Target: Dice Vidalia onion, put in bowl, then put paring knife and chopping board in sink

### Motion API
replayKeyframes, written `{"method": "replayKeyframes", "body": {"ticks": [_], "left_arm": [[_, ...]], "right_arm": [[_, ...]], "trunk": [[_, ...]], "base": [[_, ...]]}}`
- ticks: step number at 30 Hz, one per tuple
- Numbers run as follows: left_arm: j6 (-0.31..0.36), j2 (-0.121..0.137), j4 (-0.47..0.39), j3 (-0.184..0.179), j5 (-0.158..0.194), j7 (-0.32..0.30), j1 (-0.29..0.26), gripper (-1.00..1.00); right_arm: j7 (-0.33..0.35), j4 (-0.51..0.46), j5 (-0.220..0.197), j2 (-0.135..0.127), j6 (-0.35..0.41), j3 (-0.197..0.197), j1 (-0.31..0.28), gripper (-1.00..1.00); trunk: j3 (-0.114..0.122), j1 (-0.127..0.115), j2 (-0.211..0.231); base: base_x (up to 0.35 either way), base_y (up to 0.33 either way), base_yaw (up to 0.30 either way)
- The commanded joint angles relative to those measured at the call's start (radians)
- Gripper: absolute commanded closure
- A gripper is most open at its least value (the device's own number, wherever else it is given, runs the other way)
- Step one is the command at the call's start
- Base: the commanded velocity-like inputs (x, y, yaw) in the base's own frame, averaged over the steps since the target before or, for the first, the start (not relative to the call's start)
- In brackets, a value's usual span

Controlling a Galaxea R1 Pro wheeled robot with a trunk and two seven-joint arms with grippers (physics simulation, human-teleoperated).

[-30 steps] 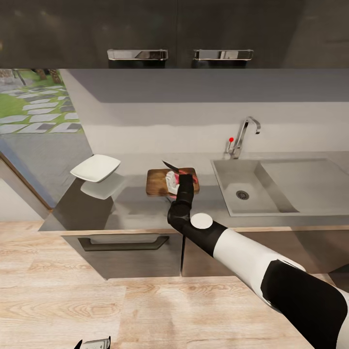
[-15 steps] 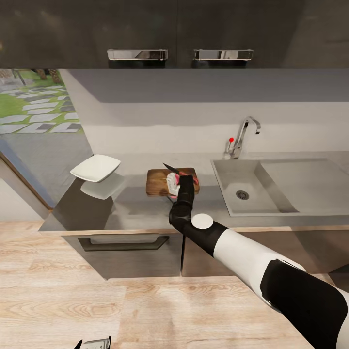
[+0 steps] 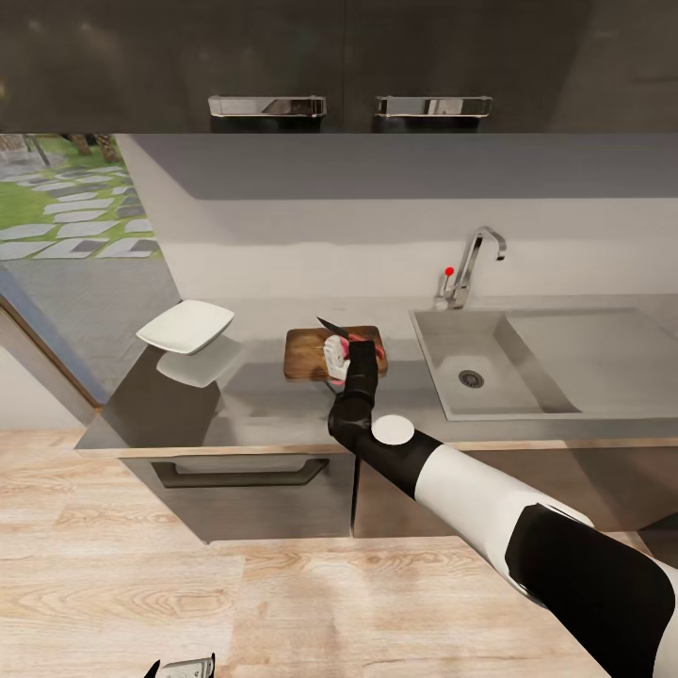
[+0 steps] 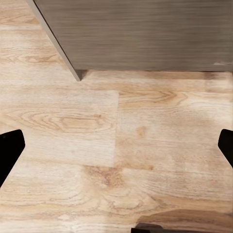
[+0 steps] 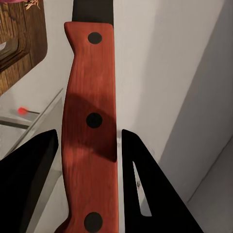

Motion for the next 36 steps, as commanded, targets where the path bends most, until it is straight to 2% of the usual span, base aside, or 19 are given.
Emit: {"method": "replayKeyframes", "body": {"ticks": [1, 24, 31, 36], "left_arm": [[-0.006, 0.000, 0.004, 0.002, 0.001, 0.000, -0.002, -1.00], [-0.006, 0.000, 0.004, 0.002, 0.001, 0.000, -0.002, -1.00], [-0.006, 0.000, 0.004, 0.002, 0.001, 0.000, -0.002, -1.00], [-0.006, 0.000, 0.004, 0.002, 0.001, 0.001, -0.002, -1.00]], "right_arm": [[-0.009, 0.001, -0.009, 0.000, 0.005, 0.006, -0.002, 1.00], [-0.008, 0.002, -0.009, 0.000, 0.005, 0.005, -0.002, 1.00], [0.028, 0.002, -0.008, 0.000, 0.005, 0.005, -0.002, 1.00], [0.029, -0.001, -0.003, 0.000, 0.005, 0.004, -0.002, 1.00]], "trunk": [[-0.001, 0.000, -0.001], [-0.001, 0.000, -0.001], [-0.001, 0.000, -0.001], [-0.001, 0.000, -0.001]], "base": [[0.000, 0.000, 0.000], [0.000, 0.000, 0.000], [0.000, 0.000, 0.000], [0.000, 0.000, 0.000]]}}
